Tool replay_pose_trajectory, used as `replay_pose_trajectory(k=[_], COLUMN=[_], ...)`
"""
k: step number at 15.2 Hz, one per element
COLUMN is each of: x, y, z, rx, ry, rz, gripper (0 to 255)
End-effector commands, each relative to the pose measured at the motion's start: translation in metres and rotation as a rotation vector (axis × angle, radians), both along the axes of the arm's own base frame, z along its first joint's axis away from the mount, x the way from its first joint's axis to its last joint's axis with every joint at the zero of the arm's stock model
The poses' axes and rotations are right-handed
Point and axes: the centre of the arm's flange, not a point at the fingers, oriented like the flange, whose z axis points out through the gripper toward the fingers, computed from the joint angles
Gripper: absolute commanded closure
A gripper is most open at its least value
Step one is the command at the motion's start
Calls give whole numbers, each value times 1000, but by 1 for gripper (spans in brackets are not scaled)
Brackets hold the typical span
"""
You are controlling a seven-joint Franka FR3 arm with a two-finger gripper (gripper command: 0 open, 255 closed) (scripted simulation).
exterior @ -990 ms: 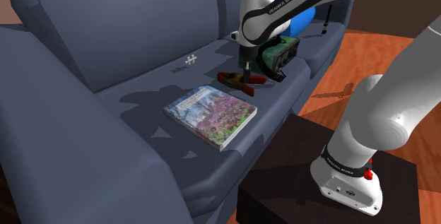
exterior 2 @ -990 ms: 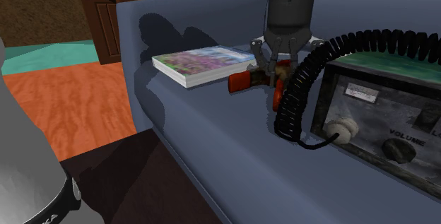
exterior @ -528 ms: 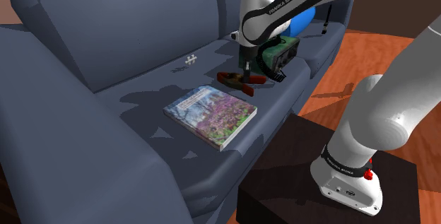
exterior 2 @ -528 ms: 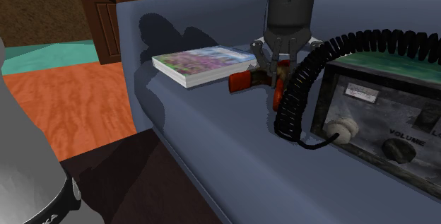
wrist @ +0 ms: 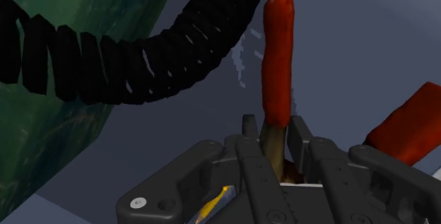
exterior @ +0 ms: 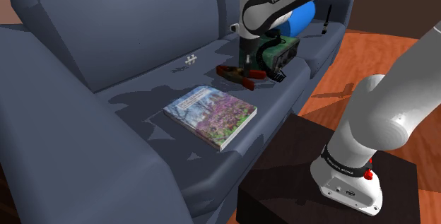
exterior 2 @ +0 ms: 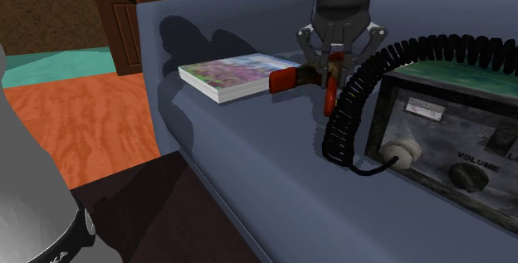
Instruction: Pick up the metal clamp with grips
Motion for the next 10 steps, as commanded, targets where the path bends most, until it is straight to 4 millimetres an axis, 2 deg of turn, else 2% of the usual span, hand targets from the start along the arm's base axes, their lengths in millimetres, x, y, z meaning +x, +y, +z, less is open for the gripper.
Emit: replay_pose_trajectory(k=[1, 8, 10], x=[-1, -1, -1], y=[0, 0, 0], z=[12, 49, 50], rx=[0, 0, 0], ry=[-2, -2, -2], rz=[0, 0, 0], gripper=[255, 255, 255])
